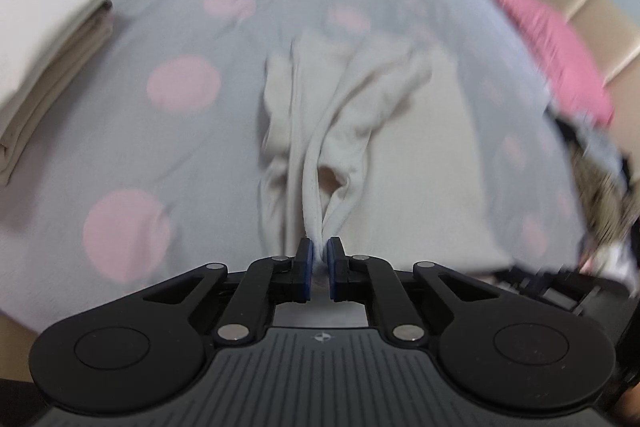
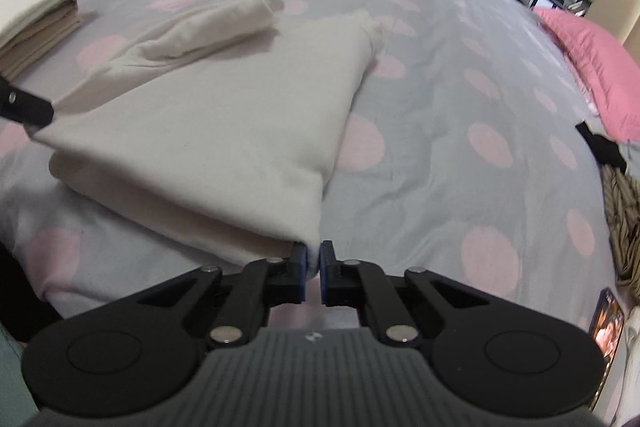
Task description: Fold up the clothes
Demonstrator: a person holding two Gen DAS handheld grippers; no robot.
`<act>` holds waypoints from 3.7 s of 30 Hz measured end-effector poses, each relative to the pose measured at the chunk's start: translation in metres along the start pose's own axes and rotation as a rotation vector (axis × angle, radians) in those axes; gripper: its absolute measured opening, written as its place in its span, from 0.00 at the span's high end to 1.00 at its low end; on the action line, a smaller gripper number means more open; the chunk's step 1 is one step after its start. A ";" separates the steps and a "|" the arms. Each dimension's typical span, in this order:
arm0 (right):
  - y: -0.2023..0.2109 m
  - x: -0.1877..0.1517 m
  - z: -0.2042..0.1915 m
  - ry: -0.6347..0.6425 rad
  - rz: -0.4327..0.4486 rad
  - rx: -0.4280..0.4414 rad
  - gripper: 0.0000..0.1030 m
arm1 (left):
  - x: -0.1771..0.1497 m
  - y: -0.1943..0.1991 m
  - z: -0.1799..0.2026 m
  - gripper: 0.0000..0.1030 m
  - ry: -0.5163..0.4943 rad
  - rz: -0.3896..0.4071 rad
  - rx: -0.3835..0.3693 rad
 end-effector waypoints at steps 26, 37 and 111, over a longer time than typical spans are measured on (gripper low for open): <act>0.030 0.018 0.012 -0.040 0.128 0.042 0.42 | 0.028 0.026 0.042 0.50 -0.217 0.142 0.121; 0.010 0.023 0.022 -0.064 0.075 0.026 0.41 | 0.068 -0.008 0.062 0.50 -0.339 0.169 0.101; -0.052 0.117 0.022 -0.057 0.050 0.042 0.52 | 0.121 -0.105 -0.022 0.70 0.080 0.055 -0.054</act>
Point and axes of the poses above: each gripper's, at about its wrist camera, not at the fingertips, and y roughly against the way its jaws point, z to its right, x to its top, the point moved 5 cm from there along -y, roughly the way its jaws point, and after that the axes turned 3 degrees about x, right-handed, at the moved point
